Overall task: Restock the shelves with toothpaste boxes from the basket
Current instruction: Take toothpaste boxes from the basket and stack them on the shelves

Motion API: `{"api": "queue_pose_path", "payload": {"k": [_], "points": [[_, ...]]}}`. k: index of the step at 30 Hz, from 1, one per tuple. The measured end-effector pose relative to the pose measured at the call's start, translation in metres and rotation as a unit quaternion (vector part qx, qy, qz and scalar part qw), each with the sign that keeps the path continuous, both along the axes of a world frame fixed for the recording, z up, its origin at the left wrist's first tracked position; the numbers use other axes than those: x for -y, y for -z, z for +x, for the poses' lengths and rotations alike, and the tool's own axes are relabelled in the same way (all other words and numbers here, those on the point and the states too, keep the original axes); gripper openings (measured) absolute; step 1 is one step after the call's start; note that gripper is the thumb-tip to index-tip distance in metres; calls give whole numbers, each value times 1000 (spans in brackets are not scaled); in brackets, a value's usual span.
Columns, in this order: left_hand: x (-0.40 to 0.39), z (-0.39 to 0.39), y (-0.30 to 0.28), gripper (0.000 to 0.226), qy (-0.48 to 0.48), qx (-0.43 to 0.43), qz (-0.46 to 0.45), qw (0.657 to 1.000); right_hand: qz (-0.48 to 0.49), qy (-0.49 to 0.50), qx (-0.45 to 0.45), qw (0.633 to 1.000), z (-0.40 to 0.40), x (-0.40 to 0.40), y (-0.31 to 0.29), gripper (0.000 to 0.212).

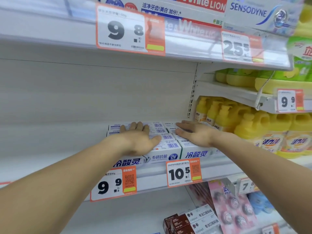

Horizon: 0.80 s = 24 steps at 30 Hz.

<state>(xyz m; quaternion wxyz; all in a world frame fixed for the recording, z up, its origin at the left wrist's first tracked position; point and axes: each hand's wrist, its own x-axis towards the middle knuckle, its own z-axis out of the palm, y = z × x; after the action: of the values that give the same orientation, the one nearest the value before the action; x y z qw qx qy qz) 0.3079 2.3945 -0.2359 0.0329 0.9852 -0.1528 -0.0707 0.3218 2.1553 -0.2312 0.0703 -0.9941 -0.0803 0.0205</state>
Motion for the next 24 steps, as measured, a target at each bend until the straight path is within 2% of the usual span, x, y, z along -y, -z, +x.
{"api": "queue_pose_path", "payload": {"k": [6,11,16,24], "points": [[12,1,-4,73,-26,-34,11,999,-45,12,-56,997,3,-4,-2,65],[5,11,-4,76,-13,-42,-14,999,-39,28,-25,999,-1,-7,8,61],[2,17,-6,82,-11,3,-30,999,-27,30,-6,999,-1,-5,12,61],[1,16,0,89,-2,28,-38,999,-7,22,26,999,-4,-6,9,61]]}}
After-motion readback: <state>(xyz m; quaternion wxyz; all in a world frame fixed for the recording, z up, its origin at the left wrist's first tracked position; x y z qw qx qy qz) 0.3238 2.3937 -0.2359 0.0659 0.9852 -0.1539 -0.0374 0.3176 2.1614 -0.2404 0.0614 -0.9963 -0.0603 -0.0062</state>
